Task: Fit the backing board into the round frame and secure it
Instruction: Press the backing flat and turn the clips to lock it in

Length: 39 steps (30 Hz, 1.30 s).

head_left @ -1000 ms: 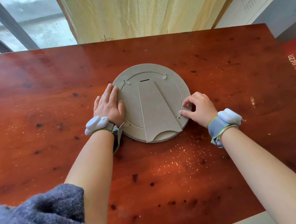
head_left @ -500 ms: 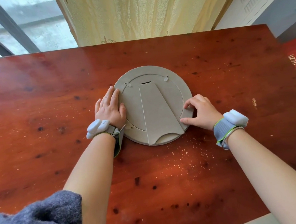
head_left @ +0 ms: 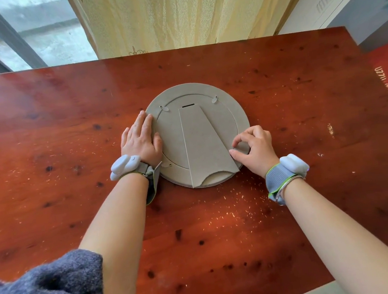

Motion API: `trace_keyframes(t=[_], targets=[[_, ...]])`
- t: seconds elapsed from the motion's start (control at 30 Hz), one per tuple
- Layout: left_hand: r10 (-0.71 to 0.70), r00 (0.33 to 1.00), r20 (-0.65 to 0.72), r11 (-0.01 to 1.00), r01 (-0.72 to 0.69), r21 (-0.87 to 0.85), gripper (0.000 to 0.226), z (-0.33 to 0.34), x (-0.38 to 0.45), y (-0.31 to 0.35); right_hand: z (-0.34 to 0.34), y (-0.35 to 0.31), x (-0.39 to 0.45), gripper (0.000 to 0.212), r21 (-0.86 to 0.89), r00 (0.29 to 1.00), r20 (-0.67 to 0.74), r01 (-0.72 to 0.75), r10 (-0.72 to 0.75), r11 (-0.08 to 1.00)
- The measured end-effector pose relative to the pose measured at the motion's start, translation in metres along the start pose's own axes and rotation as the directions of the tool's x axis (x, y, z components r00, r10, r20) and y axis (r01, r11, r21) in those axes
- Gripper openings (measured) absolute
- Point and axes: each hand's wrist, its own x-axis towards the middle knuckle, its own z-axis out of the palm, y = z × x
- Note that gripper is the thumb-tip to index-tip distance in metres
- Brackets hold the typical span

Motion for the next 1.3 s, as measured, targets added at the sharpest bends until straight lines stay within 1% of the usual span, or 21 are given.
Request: trace_keyframes(t=[0.13,0.3,0.33,0.43,0.5,0.57,0.6,0.67,0.73,0.8,0.9,1.0,1.1,1.2,1.3], targets=[[0.0,1.0,-0.002,1.0,0.0,-0.006,0.068,0.0,0.001,0.0,0.004,0.001,-0.002,0.01,0.012,0.999,-0.04,0.03,-0.03,0.999],[-0.004,1.0,0.023,1.0,0.004,-0.011,0.069,-0.004,-0.002,0.002,0.003,0.001,-0.006,0.01,0.017,0.999,-0.041,0.028,-0.027,0.999],[-0.005,0.999,0.051,1.0,0.006,-0.016,0.07,-0.006,-0.001,0.003,0.002,-0.001,-0.007,0.011,0.011,0.999,-0.029,0.019,-0.019,1.0],[0.023,0.976,0.216,0.999,-0.029,0.027,0.062,-0.02,0.002,0.001,-0.004,-0.006,-0.01,0.018,-0.057,1.0,0.012,-0.023,0.024,0.998],[0.061,0.953,0.298,0.991,-0.094,0.098,0.07,-0.032,-0.003,-0.004,-0.005,-0.013,-0.01,0.033,-0.106,1.0,-0.009,-0.021,0.02,0.994],[0.091,0.923,0.373,0.982,-0.145,0.12,0.087,-0.036,-0.011,-0.005,-0.002,-0.018,-0.008,0.056,-0.134,0.998,-0.054,0.008,-0.015,0.991],[0.097,0.916,0.39,0.984,-0.148,0.104,0.095,-0.038,-0.017,-0.005,0.001,-0.02,-0.006,0.066,-0.127,0.997,-0.054,0.042,-0.049,0.991],[0.097,0.904,0.417,0.991,-0.128,0.047,0.101,-0.04,-0.024,-0.004,0.01,-0.021,-0.004,0.083,-0.092,0.996,-0.012,0.086,-0.087,0.992],[0.098,0.896,0.434,0.993,-0.115,0.015,0.102,-0.044,-0.025,-0.005,0.019,-0.017,-0.002,0.09,-0.062,0.995,-0.004,0.102,-0.102,0.993],[0.12,0.892,0.436,0.992,-0.126,-0.014,0.096,-0.045,-0.024,-0.005,0.026,-0.014,-0.005,0.087,-0.075,0.994,-0.039,0.1,-0.103,0.992],[0.124,0.901,0.415,0.992,-0.098,-0.085,0.092,-0.045,-0.025,-0.005,0.033,-0.019,-0.007,0.079,-0.105,0.992,-0.09,0.077,-0.086,0.991],[0.129,0.909,0.396,0.989,-0.089,-0.117,0.092,-0.045,-0.023,-0.006,0.037,-0.024,-0.006,0.062,-0.171,0.988,-0.116,0.086,-0.107,0.981],[0.131,0.911,0.392,0.991,-0.116,-0.062,0.092,-0.048,-0.022,-0.007,0.041,-0.022,-0.006,0.054,-0.202,0.988,-0.118,0.076,-0.102,0.977],[0.136,0.901,0.412,0.987,-0.161,0.026,0.09,-0.05,-0.019,-0.005,0.044,-0.02,-0.006,0.053,-0.22,0.984,-0.132,0.09,-0.121,0.971],[0.119,0.9,0.42,0.983,-0.165,0.076,0.088,-0.051,-0.015,-0.002,0.049,-0.016,-0.004,0.053,-0.199,0.975,-0.175,0.1,-0.136,0.975]])
